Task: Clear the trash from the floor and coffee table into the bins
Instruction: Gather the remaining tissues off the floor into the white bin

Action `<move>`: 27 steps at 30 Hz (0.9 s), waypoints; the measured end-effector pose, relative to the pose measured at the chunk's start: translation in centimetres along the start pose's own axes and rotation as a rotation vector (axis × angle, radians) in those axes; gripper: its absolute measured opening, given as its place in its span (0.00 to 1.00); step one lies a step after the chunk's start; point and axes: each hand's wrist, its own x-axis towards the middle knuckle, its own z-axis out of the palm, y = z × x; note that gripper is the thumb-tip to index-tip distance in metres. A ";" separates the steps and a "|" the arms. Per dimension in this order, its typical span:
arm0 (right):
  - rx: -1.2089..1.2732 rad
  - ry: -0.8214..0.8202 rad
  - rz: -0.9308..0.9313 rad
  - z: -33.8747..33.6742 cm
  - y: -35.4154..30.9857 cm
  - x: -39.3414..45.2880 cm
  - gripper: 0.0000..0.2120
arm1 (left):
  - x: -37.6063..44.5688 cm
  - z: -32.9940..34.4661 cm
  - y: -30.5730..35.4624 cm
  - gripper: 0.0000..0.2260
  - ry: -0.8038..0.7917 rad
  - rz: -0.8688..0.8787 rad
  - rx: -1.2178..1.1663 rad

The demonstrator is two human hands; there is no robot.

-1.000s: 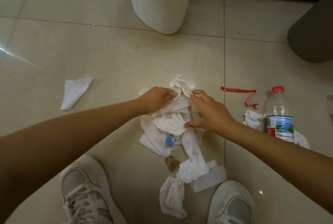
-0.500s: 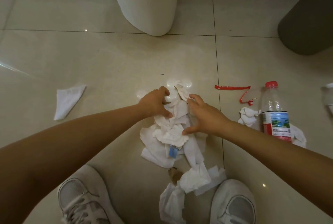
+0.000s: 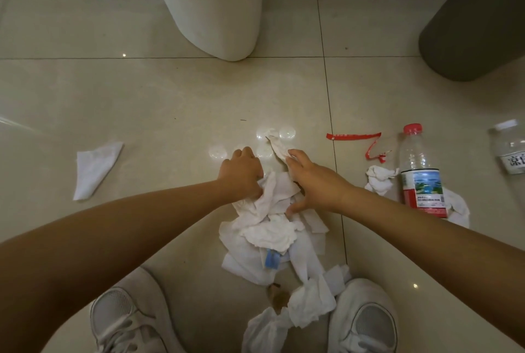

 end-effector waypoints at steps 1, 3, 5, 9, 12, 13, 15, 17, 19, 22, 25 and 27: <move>0.005 0.010 0.002 -0.1 0.2 0.0 0.51 | 0.1 -0.3 0.0 0.09 -0.014 -0.006 -0.027; 0.017 0.049 0.004 -0.2 0.6 -0.1 0.50 | 0.5 -1.2 -0.2 0.07 -0.031 -0.048 -0.118; 0.038 0.116 0.009 -0.4 1.0 -0.2 0.48 | 1.0 -2.5 -0.9 0.08 -0.003 -0.084 -0.232; 0.136 0.293 0.045 -0.5 1.5 -0.6 0.48 | 1.7 -5.9 -3.0 0.08 0.093 -0.092 -0.352; 0.224 0.383 0.043 -0.7 1.3 -0.9 0.46 | 1.8 -8.1 -4.9 0.07 0.144 -0.120 -0.432; 0.239 0.390 0.030 -0.8 1.1 -1.0 0.45 | 1.8 -8.6 -5.6 0.07 0.168 -0.142 -0.476; 0.225 0.385 -0.016 -0.9 0.6 -1.2 0.41 | 1.7 -9.5 -6.8 0.08 0.216 -0.192 -0.552; 0.158 0.389 -0.090 -0.9 -0.1 -1.5 0.36 | 1.6 -9.9 -7.8 0.10 0.236 -0.224 -0.597; 0.070 0.366 -0.168 -0.5 -0.7 -1.7 0.33 | 1.4 -9.9 -8.3 0.10 0.224 -0.231 -0.609; -0.077 0.249 -0.231 1.1 -1.4 -1.8 0.38 | 1.2 -9.2 -8.3 0.10 0.191 -0.225 -0.603; -0.147 0.126 -0.241 2.7 -1.9 -1.5 0.41 | 1.2 -8.5 -7.8 0.11 0.173 -0.207 -0.590; -0.205 0.057 -0.248 3.3 -2.2 -1.0 0.39 | 1.3 -8.3 -7.5 0.10 0.168 -0.195 -0.586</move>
